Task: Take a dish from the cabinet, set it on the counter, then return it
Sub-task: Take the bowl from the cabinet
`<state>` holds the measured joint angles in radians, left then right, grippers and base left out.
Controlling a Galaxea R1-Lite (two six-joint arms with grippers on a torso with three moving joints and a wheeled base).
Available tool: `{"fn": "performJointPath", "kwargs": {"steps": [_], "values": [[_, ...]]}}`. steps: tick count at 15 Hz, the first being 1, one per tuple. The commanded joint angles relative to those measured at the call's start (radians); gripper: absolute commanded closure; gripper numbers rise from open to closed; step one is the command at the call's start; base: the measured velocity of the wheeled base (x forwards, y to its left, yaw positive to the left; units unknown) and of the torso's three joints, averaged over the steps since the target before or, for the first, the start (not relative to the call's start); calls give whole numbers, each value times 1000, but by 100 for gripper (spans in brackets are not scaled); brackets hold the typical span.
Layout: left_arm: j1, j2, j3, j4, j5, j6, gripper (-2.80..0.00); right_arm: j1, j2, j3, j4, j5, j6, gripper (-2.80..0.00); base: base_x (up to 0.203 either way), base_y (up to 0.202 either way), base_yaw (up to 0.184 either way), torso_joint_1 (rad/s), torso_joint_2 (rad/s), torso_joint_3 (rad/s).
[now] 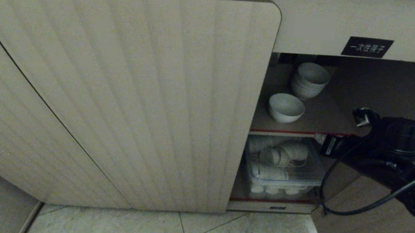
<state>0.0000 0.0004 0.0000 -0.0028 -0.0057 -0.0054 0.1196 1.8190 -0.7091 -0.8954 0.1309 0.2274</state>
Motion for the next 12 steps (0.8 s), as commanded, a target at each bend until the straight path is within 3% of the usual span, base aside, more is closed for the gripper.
{"fn": "performJointPath", "kwargs": {"steps": [1,12], "values": [[0,0,0,0,0,-1,0,-7,19,-23,-2,1,2,0,0,0,0,0,0,0],[0,0,0,0,0,-1,0,-27,99,-206,105,3,7,0,0,0,0,0,0,0]]}}
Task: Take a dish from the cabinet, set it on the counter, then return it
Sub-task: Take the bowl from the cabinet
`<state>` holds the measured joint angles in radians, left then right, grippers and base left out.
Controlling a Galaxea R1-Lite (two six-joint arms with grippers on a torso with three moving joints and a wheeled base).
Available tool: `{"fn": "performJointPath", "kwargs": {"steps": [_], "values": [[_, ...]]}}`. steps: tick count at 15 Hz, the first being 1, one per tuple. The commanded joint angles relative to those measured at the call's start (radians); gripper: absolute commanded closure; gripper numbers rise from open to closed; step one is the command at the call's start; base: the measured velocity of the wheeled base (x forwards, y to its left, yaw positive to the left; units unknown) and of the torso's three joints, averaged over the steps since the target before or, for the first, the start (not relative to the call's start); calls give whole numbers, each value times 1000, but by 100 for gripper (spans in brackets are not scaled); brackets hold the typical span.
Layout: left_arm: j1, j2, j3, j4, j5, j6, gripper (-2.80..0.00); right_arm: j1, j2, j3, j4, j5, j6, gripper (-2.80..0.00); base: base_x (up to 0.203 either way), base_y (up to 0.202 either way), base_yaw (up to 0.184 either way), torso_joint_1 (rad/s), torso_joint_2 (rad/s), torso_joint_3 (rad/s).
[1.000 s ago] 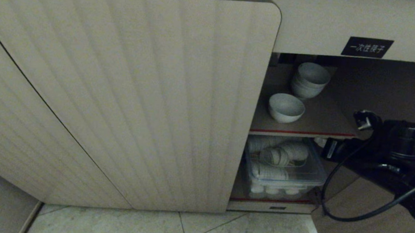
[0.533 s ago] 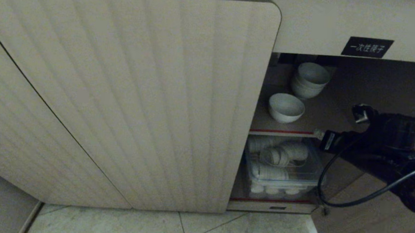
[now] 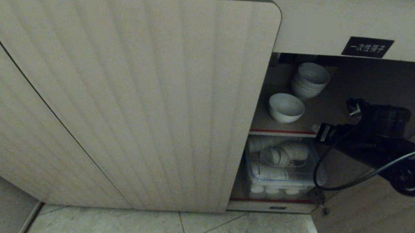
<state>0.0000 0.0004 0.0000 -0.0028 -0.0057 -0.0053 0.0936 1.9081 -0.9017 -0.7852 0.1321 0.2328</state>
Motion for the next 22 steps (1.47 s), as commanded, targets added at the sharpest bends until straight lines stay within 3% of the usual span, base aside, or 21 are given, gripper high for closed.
{"fn": "performJointPath", "kwargs": {"steps": [1,22], "values": [[0,0,0,0,0,-1,0,-3,16,-37,12,1,1,0,0,0,0,0,0,0],[0,0,0,0,0,-1,0,-9,103,-341,298,13,5,0,0,0,0,0,0,0]]}}
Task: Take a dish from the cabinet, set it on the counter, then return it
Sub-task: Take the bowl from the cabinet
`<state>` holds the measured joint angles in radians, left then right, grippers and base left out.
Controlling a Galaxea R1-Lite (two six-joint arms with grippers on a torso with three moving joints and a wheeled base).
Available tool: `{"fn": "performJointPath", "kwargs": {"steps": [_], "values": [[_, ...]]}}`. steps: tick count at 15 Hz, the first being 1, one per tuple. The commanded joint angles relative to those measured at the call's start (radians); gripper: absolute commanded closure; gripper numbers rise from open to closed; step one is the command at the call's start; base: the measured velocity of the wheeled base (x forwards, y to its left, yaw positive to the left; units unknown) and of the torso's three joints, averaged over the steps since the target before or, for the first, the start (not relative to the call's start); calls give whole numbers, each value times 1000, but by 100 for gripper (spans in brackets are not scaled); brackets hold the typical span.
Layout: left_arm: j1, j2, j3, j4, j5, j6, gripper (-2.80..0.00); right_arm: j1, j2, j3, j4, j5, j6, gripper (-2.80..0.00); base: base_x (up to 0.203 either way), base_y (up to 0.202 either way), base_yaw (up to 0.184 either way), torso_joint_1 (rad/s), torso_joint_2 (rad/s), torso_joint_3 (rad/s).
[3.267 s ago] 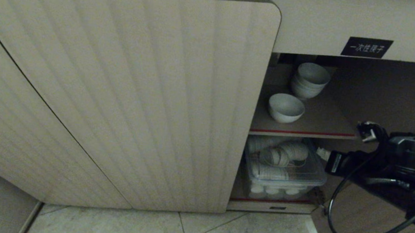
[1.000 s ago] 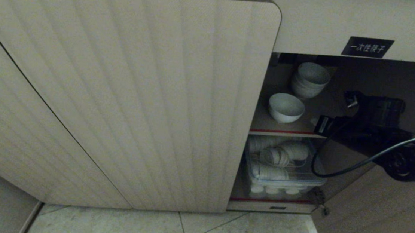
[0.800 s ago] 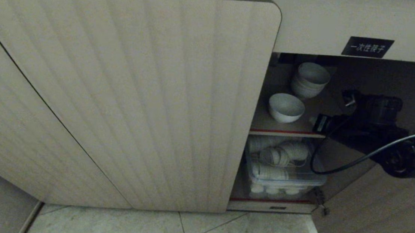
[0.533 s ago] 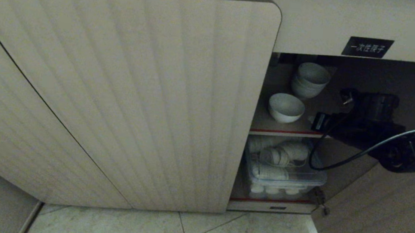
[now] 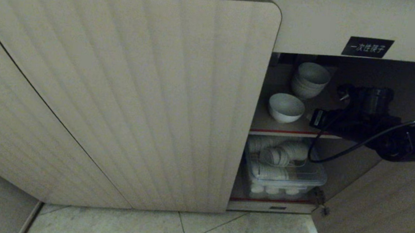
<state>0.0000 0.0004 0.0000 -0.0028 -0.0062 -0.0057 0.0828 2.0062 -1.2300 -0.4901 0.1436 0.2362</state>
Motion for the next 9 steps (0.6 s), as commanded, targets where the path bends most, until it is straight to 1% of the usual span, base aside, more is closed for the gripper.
{"fn": "performJointPath", "kwargs": {"steps": [1,4,7,9], "values": [[0,0,0,0,0,0,0,2,7,-23,20,14,2,0,0,0,0,0,0,0],[0,0,0,0,0,0,0,1,19,-59,59,25,3,0,0,0,0,0,0,0],[0,0,0,0,0,0,0,2,22,-89,62,22,63,0,0,0,0,0,0,0],[0,0,0,0,0,0,0,2,22,-94,62,24,64,0,0,0,0,0,0,0]]}}
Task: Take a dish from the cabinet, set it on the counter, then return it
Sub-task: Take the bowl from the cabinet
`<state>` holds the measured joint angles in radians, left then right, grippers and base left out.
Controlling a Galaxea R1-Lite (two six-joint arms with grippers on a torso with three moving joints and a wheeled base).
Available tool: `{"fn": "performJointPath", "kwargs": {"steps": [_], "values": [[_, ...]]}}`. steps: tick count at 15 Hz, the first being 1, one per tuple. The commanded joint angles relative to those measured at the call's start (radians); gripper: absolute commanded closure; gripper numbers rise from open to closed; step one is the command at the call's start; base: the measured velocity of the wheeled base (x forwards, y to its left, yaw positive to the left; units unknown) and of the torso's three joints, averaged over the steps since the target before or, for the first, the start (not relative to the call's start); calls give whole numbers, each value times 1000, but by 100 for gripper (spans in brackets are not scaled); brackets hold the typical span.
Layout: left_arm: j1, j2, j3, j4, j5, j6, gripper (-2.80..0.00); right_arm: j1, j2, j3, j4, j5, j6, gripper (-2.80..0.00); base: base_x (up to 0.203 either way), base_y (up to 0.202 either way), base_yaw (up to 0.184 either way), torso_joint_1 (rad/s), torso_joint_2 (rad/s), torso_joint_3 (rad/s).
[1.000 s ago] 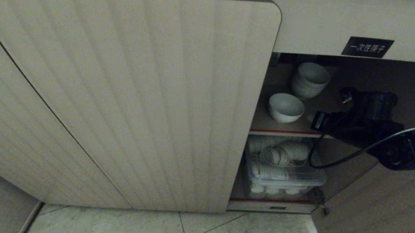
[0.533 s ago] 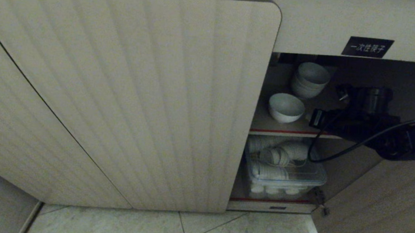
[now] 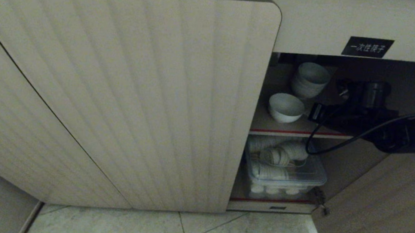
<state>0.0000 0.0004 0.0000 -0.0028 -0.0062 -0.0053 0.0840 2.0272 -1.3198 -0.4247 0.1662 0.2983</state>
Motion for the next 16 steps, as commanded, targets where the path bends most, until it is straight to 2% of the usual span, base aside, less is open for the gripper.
{"fn": "performJointPath", "kwargs": {"steps": [1,9,16], "values": [[0,0,0,0,0,-1,0,0,2,-5,-3,1,2,0,0,0,0,0,0,0],[0,0,0,0,0,-1,0,0,26,-72,48,2,13,0,0,0,0,0,0,0],[0,0,0,0,0,-1,0,-1,25,-75,70,-2,4,0,0,0,0,0,0,0]]}}
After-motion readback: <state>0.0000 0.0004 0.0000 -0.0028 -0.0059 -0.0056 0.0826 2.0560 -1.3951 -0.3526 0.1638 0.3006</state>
